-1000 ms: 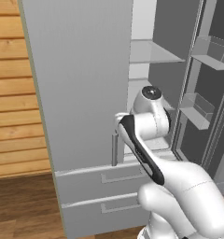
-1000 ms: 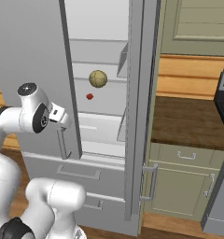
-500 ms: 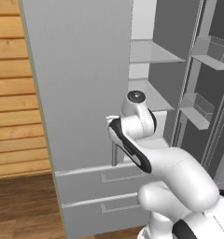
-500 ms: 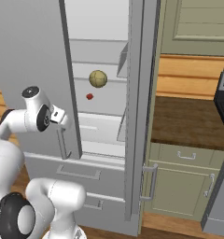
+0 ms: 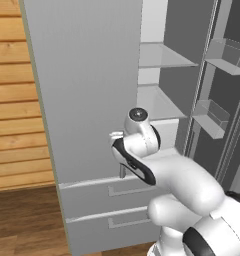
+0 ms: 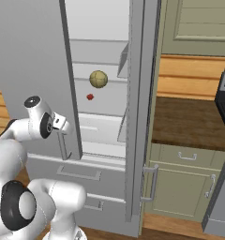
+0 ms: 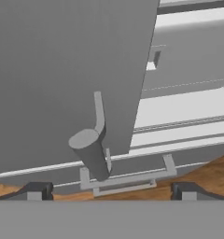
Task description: Take the strawberry from the fridge and place it on top of the pancake, located on the dining counter.
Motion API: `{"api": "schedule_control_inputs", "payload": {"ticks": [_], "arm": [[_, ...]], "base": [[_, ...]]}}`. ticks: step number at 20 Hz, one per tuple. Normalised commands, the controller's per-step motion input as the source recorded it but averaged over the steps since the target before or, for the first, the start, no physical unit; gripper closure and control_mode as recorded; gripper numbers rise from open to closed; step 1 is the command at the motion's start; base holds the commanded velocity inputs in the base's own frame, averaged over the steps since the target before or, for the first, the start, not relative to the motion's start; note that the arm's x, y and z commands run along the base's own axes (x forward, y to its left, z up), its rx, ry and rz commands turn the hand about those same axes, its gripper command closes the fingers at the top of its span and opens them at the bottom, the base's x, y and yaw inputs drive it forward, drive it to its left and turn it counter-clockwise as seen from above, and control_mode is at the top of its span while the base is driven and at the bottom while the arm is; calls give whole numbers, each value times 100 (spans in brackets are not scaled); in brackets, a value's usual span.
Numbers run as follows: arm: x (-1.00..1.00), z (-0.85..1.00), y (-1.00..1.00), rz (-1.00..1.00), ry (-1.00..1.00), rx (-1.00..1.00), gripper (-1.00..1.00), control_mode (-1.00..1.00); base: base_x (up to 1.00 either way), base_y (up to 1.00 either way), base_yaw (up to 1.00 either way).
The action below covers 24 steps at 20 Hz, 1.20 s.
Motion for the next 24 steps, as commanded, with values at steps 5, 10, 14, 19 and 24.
{"api": "schedule_control_inputs", "payload": {"ticks": [5,10,14,19,24], "arm": [[34,-7,10,0,0,0,-100,-100],[31,-17,3,0,0,0,-100,-100],[29,-19,0,0,0,0,-100,-100],[33,-19,1,0,0,0,-100,-100],[23,-23,12,0,0,0,-100,-100]], "base": [[0,0,0],[0,0,0],[0,0,0],[0,0,0],[0,0,0]]}}
